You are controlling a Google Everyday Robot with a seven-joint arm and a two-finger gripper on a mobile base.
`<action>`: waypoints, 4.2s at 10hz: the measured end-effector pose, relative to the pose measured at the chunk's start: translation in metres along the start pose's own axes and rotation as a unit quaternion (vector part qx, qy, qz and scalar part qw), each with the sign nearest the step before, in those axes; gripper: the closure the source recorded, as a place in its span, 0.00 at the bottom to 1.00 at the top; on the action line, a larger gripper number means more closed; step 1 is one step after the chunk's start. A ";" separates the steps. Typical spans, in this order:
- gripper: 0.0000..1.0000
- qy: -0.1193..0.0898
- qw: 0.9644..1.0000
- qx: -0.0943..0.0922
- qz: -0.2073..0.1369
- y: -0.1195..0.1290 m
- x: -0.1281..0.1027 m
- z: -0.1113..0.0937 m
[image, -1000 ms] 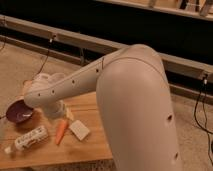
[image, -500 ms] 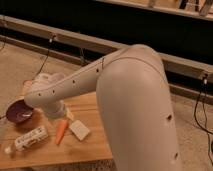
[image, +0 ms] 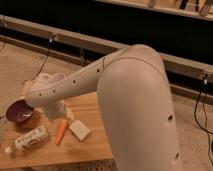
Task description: Place the pepper in the ceramic cup
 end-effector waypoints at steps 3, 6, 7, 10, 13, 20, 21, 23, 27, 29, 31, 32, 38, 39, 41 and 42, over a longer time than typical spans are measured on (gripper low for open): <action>0.35 -0.006 1.000 -0.029 0.009 0.006 -0.007 0.000; 0.35 0.007 0.997 -0.063 0.051 -0.008 -0.018 0.022; 0.35 0.010 0.996 -0.072 0.058 -0.007 -0.020 0.028; 0.35 0.022 0.993 -0.092 0.071 -0.005 -0.031 0.049; 0.35 0.043 0.993 -0.098 0.047 0.017 -0.024 0.061; 0.35 0.055 0.997 -0.047 0.008 0.040 -0.012 0.081; 0.35 0.053 0.998 -0.038 0.014 0.037 -0.015 0.085; 0.35 0.055 0.998 -0.028 0.027 0.029 -0.017 0.093; 0.51 0.064 0.996 -0.039 0.041 0.024 -0.013 0.109; 0.74 0.065 0.995 -0.057 0.041 0.025 -0.012 0.115; 0.91 0.064 0.995 -0.062 0.036 0.025 -0.011 0.117; 0.97 0.064 0.995 -0.063 0.034 0.025 -0.011 0.117; 1.00 0.072 0.995 -0.059 0.029 0.021 -0.005 0.118; 1.00 0.072 0.995 -0.057 0.025 0.021 -0.005 0.117; 1.00 0.070 0.996 -0.055 0.023 0.023 -0.007 0.106; 1.00 0.065 0.996 -0.058 0.018 0.026 -0.010 0.095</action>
